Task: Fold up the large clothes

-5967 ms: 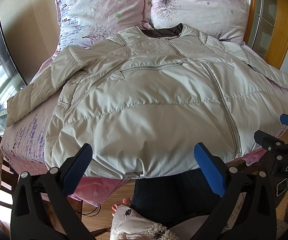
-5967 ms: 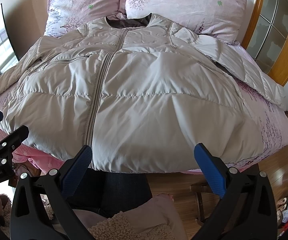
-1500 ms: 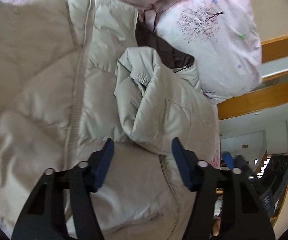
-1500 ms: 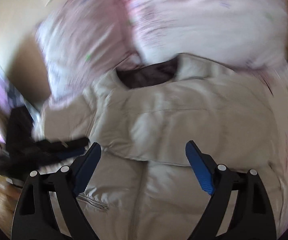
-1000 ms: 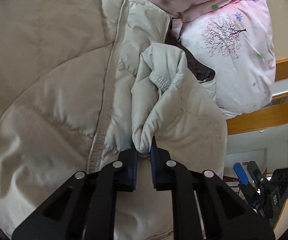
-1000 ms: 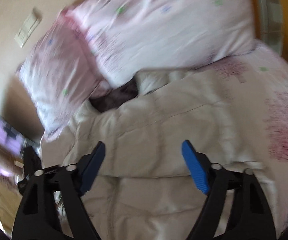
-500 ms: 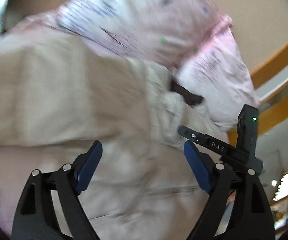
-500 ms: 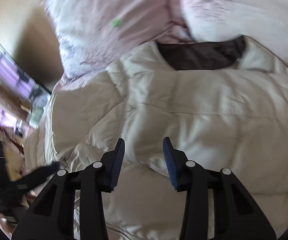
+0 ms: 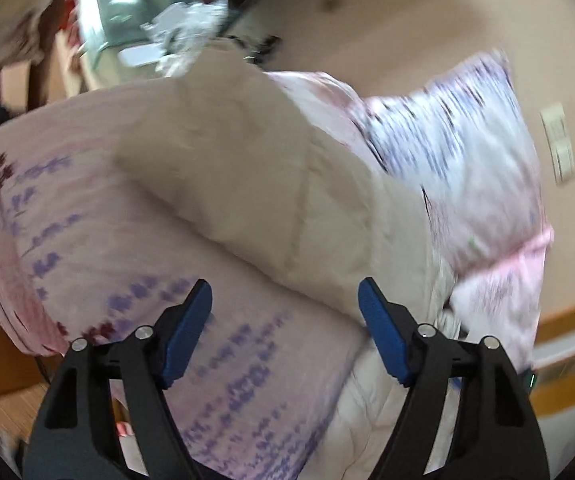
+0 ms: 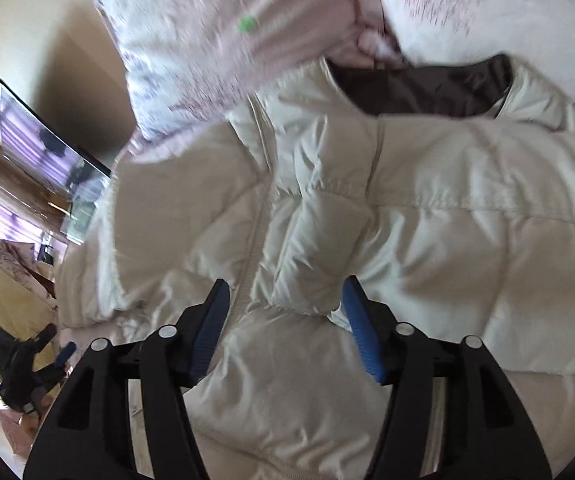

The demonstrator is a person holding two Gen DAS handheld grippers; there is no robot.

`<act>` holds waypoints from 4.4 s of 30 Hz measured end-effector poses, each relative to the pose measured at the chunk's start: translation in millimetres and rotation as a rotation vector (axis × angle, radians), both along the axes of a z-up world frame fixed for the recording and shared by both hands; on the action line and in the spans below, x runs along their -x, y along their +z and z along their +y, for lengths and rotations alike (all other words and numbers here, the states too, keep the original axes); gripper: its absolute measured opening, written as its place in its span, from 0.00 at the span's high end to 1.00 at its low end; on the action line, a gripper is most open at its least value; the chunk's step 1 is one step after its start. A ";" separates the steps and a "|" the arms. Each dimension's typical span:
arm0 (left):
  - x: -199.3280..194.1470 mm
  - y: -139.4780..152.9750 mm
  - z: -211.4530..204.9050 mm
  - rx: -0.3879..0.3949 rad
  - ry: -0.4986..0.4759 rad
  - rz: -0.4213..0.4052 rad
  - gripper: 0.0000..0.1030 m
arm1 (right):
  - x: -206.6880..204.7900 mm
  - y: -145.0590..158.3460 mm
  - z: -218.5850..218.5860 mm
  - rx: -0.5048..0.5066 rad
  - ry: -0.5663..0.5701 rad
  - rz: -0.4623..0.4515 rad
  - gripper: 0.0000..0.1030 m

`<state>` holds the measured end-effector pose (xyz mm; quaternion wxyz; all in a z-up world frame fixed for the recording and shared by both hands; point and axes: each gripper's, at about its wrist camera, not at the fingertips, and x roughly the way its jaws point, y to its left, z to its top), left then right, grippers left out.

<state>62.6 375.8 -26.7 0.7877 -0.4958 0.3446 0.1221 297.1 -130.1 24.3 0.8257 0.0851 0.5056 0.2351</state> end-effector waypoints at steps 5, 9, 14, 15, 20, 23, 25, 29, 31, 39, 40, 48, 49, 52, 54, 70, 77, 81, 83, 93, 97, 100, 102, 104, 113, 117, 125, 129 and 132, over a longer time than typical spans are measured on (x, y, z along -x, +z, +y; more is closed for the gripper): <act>-1.8 -11.7 19.1 0.043 0.110 -0.014 0.38 | 13.3 8.7 -14.2 -0.013 0.000 -0.016 0.40; -5.9 -14.9 36.6 0.056 0.187 -0.017 0.51 | 21.0 14.7 -25.6 -0.016 -0.015 -0.032 0.40; -8.7 -19.7 55.9 0.071 0.228 -0.044 0.86 | 22.2 22.0 -35.1 -0.008 -0.032 -0.065 0.39; -8.9 -13.0 57.8 0.069 0.230 -0.069 0.87 | 23.5 23.6 -38.6 -0.005 -0.037 -0.074 0.39; -16.1 38.9 58.1 -0.013 0.204 -0.187 0.88 | 28.5 31.0 -56.3 0.006 -0.064 -0.111 0.39; -25.9 75.3 48.3 -0.062 0.176 -0.248 0.88 | 30.5 34.5 -67.1 0.001 -0.082 -0.127 0.38; -33.6 101.2 32.6 -0.104 0.133 -0.300 0.88 | 31.3 35.9 -75.0 -0.001 -0.097 -0.138 0.38; -52.4 148.6 -14.1 -0.170 -0.004 -0.413 0.88 | 33.1 35.3 -91.2 -0.014 -0.131 -0.147 0.37; -62.0 164.8 -40.2 -0.197 -0.072 -0.451 0.88 | 33.8 34.9 -98.7 -0.018 -0.147 -0.145 0.37; -96.9 185.5 -118.7 -0.199 -0.252 -0.510 0.88 | 38.5 35.6 -131.2 -0.031 -0.203 -0.158 0.37; -100.7 185.8 -126.1 -0.202 -0.265 -0.510 0.88 | 39.1 36.1 -133.7 -0.032 -0.206 -0.160 0.37; -121.7 177.1 -186.1 -0.189 -0.416 -0.522 0.88 | 42.2 42.1 -151.8 -0.057 -0.230 -0.185 0.37; -124.6 174.1 -198.8 -0.186 -0.445 -0.519 0.88 | 42.3 42.9 -153.6 -0.061 -0.234 -0.188 0.37; -142.5 160.3 -241.2 -0.167 -0.558 -0.490 0.88 | 42.5 44.0 -159.1 -0.073 -0.245 -0.189 0.37; -157.2 144.1 -278.0 -0.154 -0.654 -0.444 0.88 | 42.1 42.9 -164.7 -0.082 -0.258 -0.184 0.37; -179.5 58.2 -402.6 -0.129 -1.037 -0.154 0.23 | 27.1 24.2 -193.5 -0.235 -0.305 -0.050 0.37; -152.2 89.3 -319.7 -0.230 -0.915 -0.235 0.19 | 12.9 -2.5 -174.0 -0.297 -0.220 0.091 0.44; -144.6 90.1 -258.8 -0.450 -0.740 -0.150 0.19 | 4.8 -17.6 -148.2 -0.283 -0.155 0.150 0.48; -140.4 86.6 -239.7 -0.548 -0.677 -0.102 0.19 | 1.4 -23.9 -135.1 -0.259 -0.129 0.169 0.58; -135.6 50.2 -210.8 -0.694 -0.652 0.061 0.19 | 25.8 29.8 -131.2 -0.181 -0.199 -0.143 0.90; -138.4 38.2 -212.8 -0.709 -0.672 0.099 0.19 | 20.8 -1.7 -154.5 -0.145 -0.283 -0.007 0.90; -140.2 34.9 -212.5 -0.708 -0.678 0.106 0.19 | 17.7 -24.4 -158.8 -0.154 -0.295 0.078 0.90; -141.1 34.5 -211.9 -0.714 -0.678 0.108 0.19 | 18.7 -19.3 -160.4 -0.187 -0.294 0.061 0.90; -141.6 34.1 -210.7 -0.720 -0.676 0.109 0.19 | 21.9 -18.1 -166.9 -0.213 -0.300 0.061 0.90; -144.5 27.1 -207.4 -0.709 -0.693 0.119 0.19 | 30.9 -33.0 -156.6 -0.120 -0.312 0.099 0.74; -140.1 28.2 -205.4 -0.694 -0.696 0.093 0.19 | 44.9 -10.0 -157.5 -0.030 -0.356 -0.030 0.58; -137.2 29.7 -204.7 -0.699 -0.693 0.070 0.11 | 55.7 17.6 -126.8 0.007 -0.189 -0.201 0.71; -135.8 25.9 -203.0 -0.700 -0.686 0.085 0.09 | 42.7 -4.6 -116.4 0.064 -0.162 -0.116 0.72; -134.3 22.6 -199.7 -0.707 -0.666 0.097 0.07 | 30.7 -28.9 -116.2 0.105 -0.163 -0.015 0.76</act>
